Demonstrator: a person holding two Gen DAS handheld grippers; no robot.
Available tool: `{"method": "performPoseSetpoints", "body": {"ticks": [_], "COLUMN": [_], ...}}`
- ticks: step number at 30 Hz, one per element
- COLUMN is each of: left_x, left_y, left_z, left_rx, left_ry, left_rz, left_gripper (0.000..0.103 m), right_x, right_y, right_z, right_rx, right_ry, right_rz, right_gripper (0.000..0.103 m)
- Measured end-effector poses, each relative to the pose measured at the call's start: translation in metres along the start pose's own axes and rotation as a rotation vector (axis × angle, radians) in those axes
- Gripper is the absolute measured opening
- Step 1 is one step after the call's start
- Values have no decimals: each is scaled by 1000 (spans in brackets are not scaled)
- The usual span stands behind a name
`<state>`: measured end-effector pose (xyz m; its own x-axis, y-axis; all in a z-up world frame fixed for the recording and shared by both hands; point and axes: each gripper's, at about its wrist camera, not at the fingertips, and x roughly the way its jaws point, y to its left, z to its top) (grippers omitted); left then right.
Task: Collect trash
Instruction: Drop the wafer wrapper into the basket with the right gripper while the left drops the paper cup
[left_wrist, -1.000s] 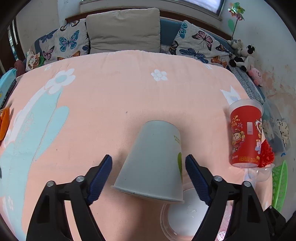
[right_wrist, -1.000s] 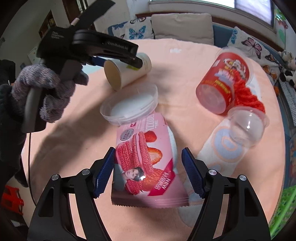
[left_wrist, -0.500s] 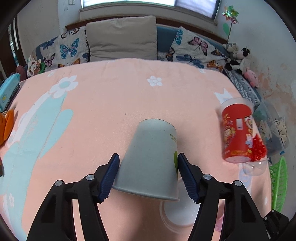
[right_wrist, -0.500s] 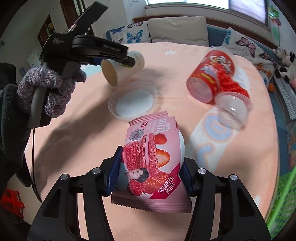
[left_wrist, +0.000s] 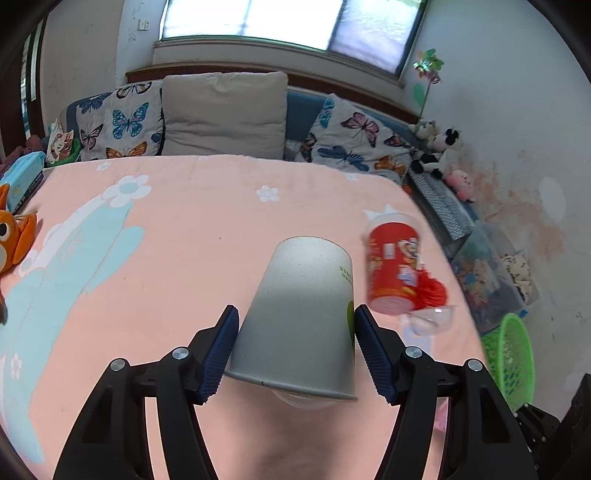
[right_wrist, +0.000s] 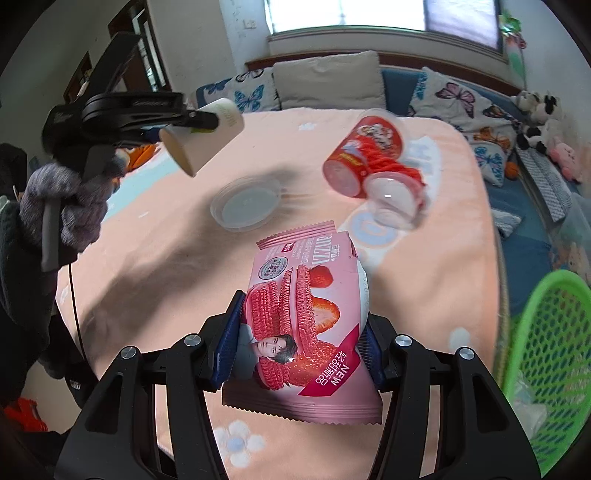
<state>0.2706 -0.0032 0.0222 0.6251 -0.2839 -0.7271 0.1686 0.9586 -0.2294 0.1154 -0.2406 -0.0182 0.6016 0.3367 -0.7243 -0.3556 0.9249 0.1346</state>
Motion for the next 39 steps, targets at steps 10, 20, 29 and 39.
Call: {"method": "performPoseSetpoints", "body": {"ticks": [10,20,29,39], "left_x": [-29,-31,-23,-13], "left_y": [-52,-120,-178,-242], "left_z": [-24,-39,-41,-49], "left_rx": [52,143,227,318], "left_ry": [-44,-34,-16,8], "left_rz": [-87,-182,-244,-293], "left_gripper": [62,62,62,62], "right_x": [-38,-79,-115,-127], "right_y": [-32,-80,-136,-188], "right_z": [-18,-42,-68,-96], "right_rx": [68,175,281,388], "right_ry": [-48,-86,-106,-91], "right_rz": [-73,-170,-281,-372], "right_gripper": [56,56,57,58]}}
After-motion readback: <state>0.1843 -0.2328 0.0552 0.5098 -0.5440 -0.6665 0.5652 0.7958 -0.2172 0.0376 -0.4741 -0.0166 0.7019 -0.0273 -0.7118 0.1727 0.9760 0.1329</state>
